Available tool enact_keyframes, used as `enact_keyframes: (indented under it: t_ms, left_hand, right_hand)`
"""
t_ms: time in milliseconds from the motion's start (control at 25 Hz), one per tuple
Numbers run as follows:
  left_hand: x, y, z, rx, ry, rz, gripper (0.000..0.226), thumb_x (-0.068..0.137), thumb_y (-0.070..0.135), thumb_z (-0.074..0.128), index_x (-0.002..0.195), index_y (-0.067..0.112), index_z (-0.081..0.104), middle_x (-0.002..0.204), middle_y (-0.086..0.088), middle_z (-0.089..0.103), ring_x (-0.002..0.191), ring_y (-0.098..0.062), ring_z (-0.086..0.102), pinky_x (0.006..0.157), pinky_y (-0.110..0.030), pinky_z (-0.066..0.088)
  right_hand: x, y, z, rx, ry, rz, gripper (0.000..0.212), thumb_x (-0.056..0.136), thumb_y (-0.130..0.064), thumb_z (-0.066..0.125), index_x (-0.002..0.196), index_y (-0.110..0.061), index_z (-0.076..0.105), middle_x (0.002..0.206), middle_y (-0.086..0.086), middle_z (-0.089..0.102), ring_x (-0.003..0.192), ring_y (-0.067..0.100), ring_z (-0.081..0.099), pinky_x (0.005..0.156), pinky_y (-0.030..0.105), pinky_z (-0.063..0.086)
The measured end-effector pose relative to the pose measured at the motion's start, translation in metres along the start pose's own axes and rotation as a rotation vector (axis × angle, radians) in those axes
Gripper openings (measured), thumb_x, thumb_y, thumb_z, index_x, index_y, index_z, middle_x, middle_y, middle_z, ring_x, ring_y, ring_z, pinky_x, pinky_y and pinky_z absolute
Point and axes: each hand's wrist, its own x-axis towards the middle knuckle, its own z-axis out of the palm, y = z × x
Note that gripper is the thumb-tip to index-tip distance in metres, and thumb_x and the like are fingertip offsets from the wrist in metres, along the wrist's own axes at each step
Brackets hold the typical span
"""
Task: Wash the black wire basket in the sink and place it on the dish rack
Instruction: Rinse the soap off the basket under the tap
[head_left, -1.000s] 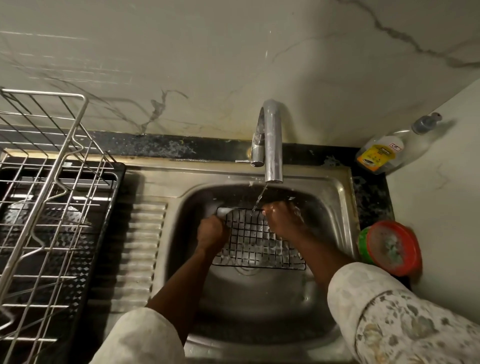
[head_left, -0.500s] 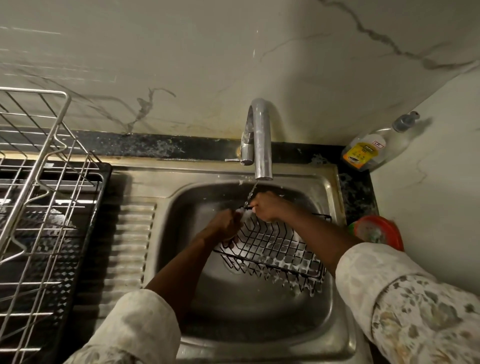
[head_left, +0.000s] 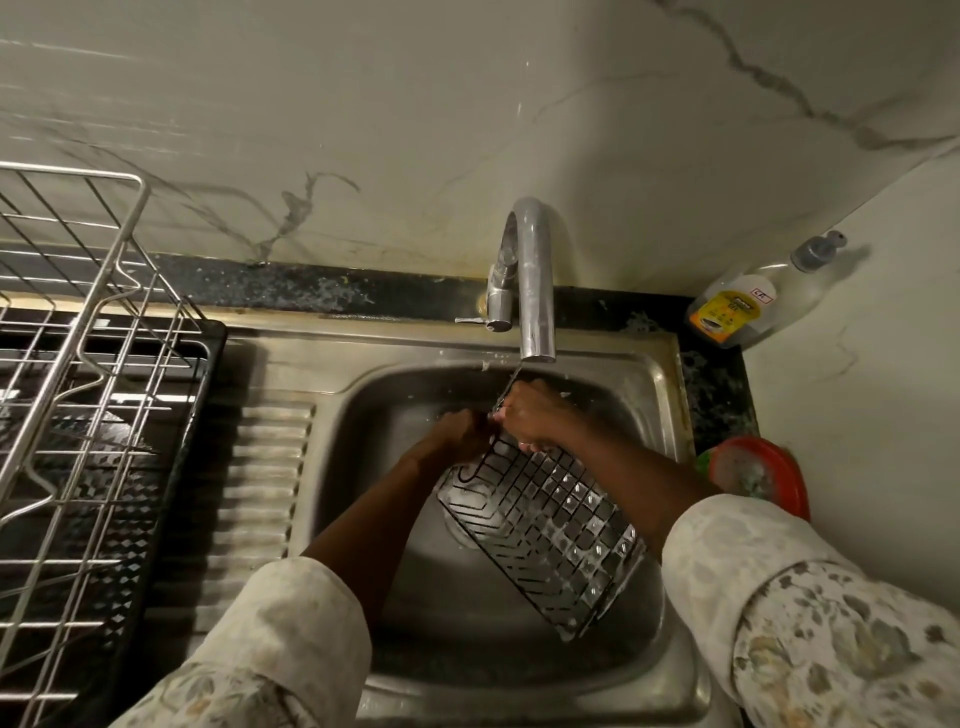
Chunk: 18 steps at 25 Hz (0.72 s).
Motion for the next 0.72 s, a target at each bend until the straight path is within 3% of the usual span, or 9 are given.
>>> enact_keyframes:
  t_ms: [120, 200, 280, 360, 480, 600, 720]
  left_hand:
    - [0.004, 0.007, -0.003, -0.071, 0.042, -0.037, 0.017, 0.103, 0.008, 0.058, 0.111, 0.000, 0.071, 0.100, -0.009, 0.075, 0.082, -0.025, 0.076, 0.060, -0.022, 0.061]
    - [0.006, 0.005, -0.001, -0.106, 0.110, -0.051, 0.014, 0.100, 0.010, 0.064, 0.107, 0.002, 0.072, 0.099, -0.008, 0.077, 0.078, -0.023, 0.076, 0.067, -0.029, 0.064]
    - [0.009, 0.000, 0.003, -0.062, 0.208, -0.016, 0.013, 0.098, 0.017, 0.068, 0.108, 0.011, 0.075, 0.105, -0.007, 0.077, 0.092, -0.022, 0.075, 0.081, -0.032, 0.060]
    - [0.009, -0.002, 0.006, -0.022, 0.260, 0.003, 0.017, 0.098, 0.020, 0.069, 0.112, 0.015, 0.076, 0.109, -0.003, 0.075, 0.102, -0.016, 0.068, 0.082, -0.025, 0.050]
    - [0.009, -0.004, 0.006, -0.115, 0.297, -0.044, 0.016, 0.096, 0.017, 0.072, 0.112, 0.015, 0.077, 0.104, -0.002, 0.074, 0.103, -0.015, 0.067, 0.076, -0.019, 0.047]
    - [0.010, -0.010, 0.008, -0.050, 0.328, -0.038, 0.019, 0.096, 0.011, 0.069, 0.114, 0.011, 0.076, 0.111, -0.009, 0.075, 0.108, -0.023, 0.069, 0.083, -0.025, 0.051]
    - [0.010, -0.019, 0.008, 0.056, 0.325, -0.022, 0.024, 0.095, 0.006, 0.067, 0.117, 0.013, 0.075, 0.118, -0.005, 0.074, 0.118, -0.021, 0.064, 0.088, -0.019, 0.042]
  right_hand:
    - [-0.003, -0.008, 0.004, 0.022, 0.125, 0.047, 0.013, 0.092, -0.019, 0.064, 0.104, -0.013, 0.066, 0.089, 0.006, 0.065, 0.078, 0.022, 0.066, 0.072, 0.037, 0.058]
    - [-0.001, -0.007, 0.009, 0.091, 0.148, 0.114, 0.013, 0.093, -0.020, 0.065, 0.104, -0.013, 0.065, 0.094, 0.005, 0.063, 0.079, 0.018, 0.064, 0.069, 0.032, 0.055]
    - [0.001, -0.001, 0.015, 0.272, 0.141, 0.219, 0.011, 0.096, -0.017, 0.061, 0.104, -0.011, 0.062, 0.094, 0.010, 0.066, 0.075, 0.018, 0.067, 0.064, 0.032, 0.058]
    - [0.002, 0.006, 0.020, 0.461, 0.140, 0.324, 0.012, 0.096, -0.014, 0.056, 0.104, -0.007, 0.060, 0.089, 0.014, 0.070, 0.067, 0.020, 0.068, 0.058, 0.034, 0.057]
    - [-0.003, 0.011, 0.024, 0.591, 0.101, 0.393, 0.010, 0.094, -0.005, 0.051, 0.102, -0.002, 0.058, 0.080, 0.017, 0.072, 0.046, 0.016, 0.061, 0.040, 0.023, 0.044]
    - [0.002, 0.014, 0.027, 0.642, 0.096, 0.431, 0.015, 0.092, -0.003, 0.050, 0.098, 0.004, 0.061, 0.069, 0.016, 0.072, 0.038, 0.016, 0.057, 0.039, 0.022, 0.042]
    - [0.005, 0.015, 0.028, 0.678, 0.102, 0.460, 0.015, 0.092, -0.003, 0.048, 0.091, 0.003, 0.062, 0.067, 0.016, 0.071, 0.040, 0.018, 0.057, 0.041, 0.023, 0.041]
